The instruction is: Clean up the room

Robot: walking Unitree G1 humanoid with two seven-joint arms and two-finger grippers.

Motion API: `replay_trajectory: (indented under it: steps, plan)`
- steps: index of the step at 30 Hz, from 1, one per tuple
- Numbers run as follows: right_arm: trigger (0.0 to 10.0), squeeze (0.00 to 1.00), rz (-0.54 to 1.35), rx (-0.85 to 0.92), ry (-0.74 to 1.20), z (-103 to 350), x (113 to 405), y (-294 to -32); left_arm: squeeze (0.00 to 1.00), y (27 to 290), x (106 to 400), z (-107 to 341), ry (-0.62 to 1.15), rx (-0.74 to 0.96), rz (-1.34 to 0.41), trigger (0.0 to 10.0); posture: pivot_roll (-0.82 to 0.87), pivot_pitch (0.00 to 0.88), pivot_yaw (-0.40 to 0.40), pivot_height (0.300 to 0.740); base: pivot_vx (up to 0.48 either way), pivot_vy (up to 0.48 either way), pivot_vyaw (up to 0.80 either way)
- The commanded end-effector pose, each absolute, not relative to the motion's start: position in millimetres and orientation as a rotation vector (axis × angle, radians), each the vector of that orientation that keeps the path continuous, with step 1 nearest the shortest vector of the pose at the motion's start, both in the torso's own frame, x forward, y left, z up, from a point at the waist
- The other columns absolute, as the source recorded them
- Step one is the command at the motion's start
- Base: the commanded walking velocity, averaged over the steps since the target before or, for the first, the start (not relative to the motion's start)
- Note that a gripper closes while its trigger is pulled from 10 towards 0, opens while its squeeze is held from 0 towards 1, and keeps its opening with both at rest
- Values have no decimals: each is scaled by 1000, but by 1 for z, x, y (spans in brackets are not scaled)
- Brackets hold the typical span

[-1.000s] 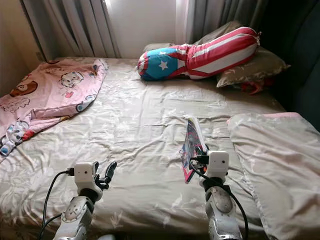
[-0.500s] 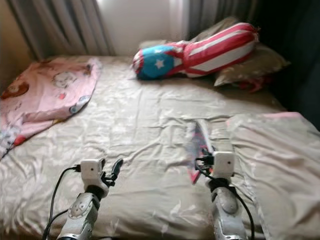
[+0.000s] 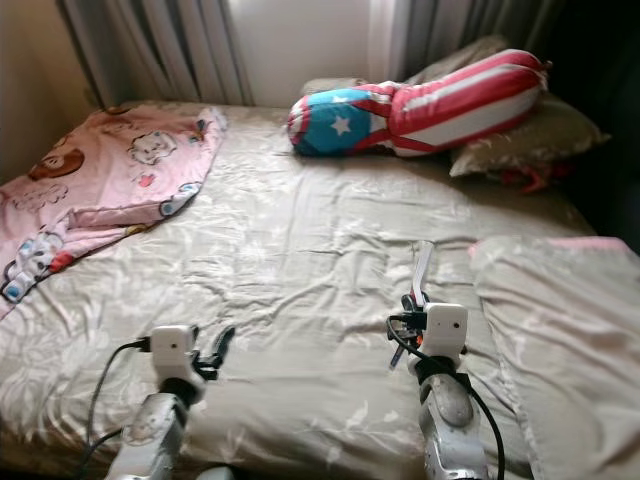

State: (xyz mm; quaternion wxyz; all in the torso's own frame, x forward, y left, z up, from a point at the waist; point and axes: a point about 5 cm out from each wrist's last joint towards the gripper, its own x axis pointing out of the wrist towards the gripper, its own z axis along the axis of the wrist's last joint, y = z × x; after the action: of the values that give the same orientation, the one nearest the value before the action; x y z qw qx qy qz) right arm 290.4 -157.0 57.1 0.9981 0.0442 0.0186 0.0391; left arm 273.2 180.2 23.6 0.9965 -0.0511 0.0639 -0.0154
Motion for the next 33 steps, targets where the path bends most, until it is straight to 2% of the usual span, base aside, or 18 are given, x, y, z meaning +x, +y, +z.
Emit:
replay_trajectory:
  steps: [1, 4, 9, 15, 25, 33]
  plan:
    - [10000, 0, 61, 81, 2, 64, 292, -164, 0, 166, 276, 25, 121, -115, -66, 10000, -82, 0, -6, 643, 334, 0, 0]
    - [10000, 0, 22, 184, 53, 57, 300, -168, 0, 169, 274, 27, 114, -96, -74, 10000, -38, 0, 15, 643, 111, 0, 0]
    - [10000, 0, -28, 561, 130, 46, 315, -163, 0, 178, 269, 30, 107, -47, -96, 10000, -22, 6, 35, 643, 0, 0, 0]
    - [10000, 0, -71, 724, 165, 39, 319, -166, 0, 182, 267, 33, 105, -21, -112, 10000, -4, 10, 55, 643, 0, 0, 0]
    - [10000, 0, -80, 807, 184, 30, 316, -167, 0, 185, 269, 38, 102, 4, -128, 10000, 9, 22, 73, 643, 0, 0, 0]
    - [10000, 0, -193, 864, 207, 14, 304, -183, 0, 186, 268, 40, 103, 19, -141, 10000, 25, 31, 84, 643, 0, 0, 0]
